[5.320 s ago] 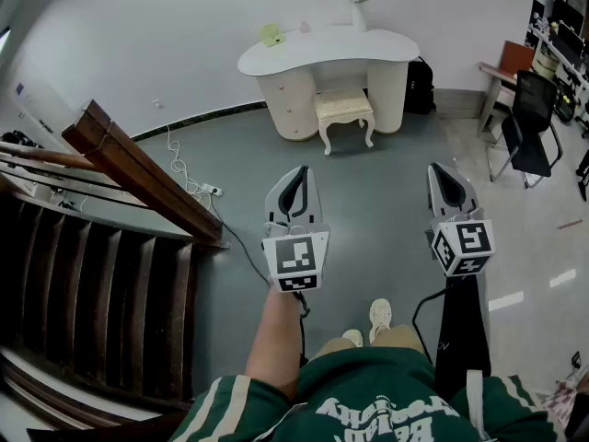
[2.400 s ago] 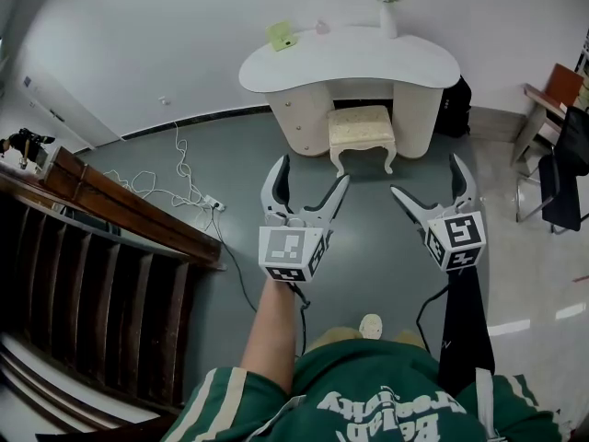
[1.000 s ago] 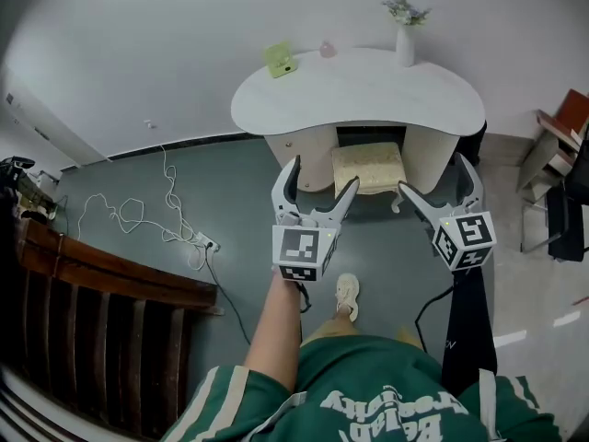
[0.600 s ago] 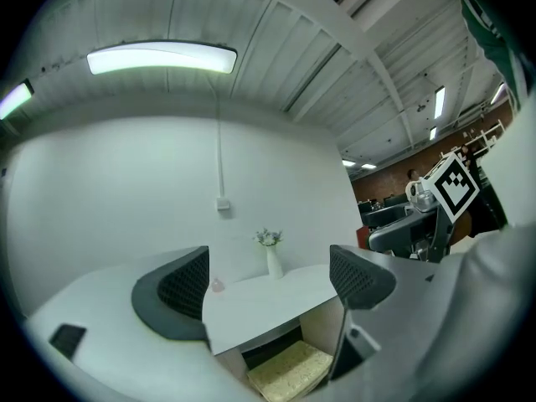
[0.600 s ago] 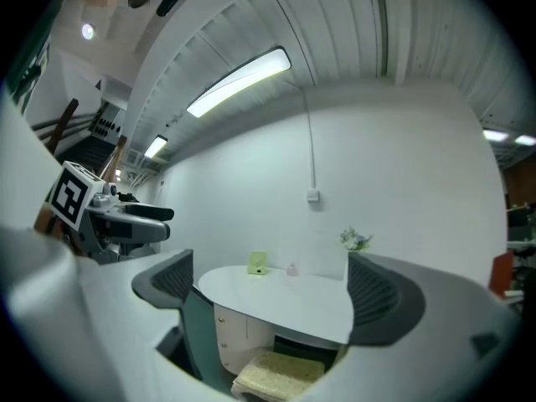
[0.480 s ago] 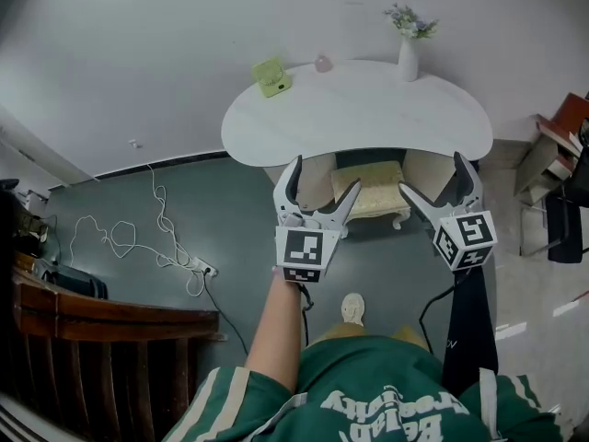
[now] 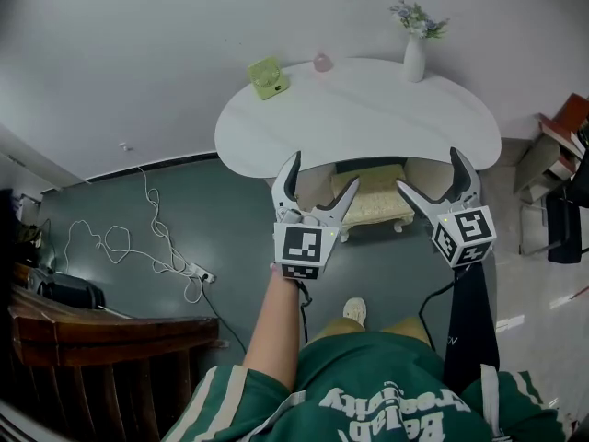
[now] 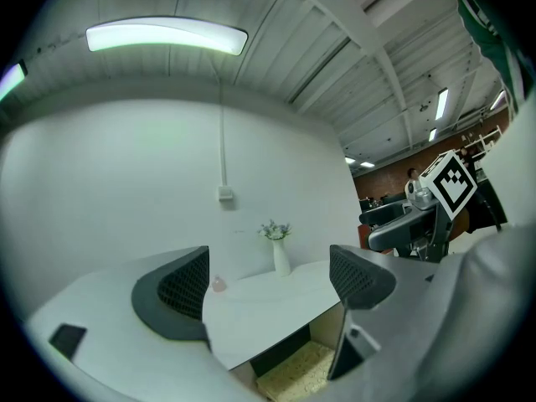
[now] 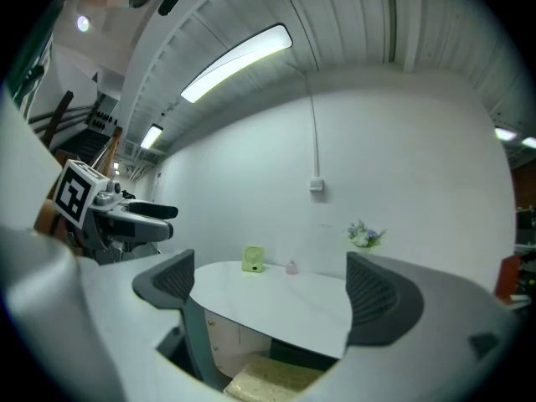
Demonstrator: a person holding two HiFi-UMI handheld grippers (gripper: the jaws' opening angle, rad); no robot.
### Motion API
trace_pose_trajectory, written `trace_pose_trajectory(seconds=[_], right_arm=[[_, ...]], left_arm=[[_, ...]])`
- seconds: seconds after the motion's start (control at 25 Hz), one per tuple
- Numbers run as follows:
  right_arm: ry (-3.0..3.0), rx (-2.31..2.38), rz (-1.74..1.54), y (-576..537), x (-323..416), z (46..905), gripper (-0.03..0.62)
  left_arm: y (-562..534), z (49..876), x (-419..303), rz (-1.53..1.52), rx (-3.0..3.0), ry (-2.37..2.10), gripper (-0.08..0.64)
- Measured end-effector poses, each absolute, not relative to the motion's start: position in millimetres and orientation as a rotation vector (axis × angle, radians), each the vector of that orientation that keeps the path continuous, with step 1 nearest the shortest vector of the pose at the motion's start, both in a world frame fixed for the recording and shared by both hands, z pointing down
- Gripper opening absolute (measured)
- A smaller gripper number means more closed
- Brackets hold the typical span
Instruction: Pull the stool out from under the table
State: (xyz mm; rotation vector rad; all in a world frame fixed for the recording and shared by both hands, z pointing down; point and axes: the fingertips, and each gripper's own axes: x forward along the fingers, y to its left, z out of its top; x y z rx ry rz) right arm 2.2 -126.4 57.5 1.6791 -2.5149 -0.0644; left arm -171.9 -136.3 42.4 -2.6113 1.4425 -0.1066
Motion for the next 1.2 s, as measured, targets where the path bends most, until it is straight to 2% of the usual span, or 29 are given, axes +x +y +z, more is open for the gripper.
trace_pose_trajectory(seconds=[0.84, 1.2], right_arm=[[-2.421, 1.600, 0.180, -165.9, 25.5, 174.3, 0.546], [-2.384, 1.460, 0.355, -190.4, 69.9, 295.6, 0.535]], left_arm=[[-183.7, 165.8, -148.1, -0.321, -2.774, 1.439, 0.454], [-210.4, 264.6, -92.6, -0.493, -2.843, 1.376, 0.454]])
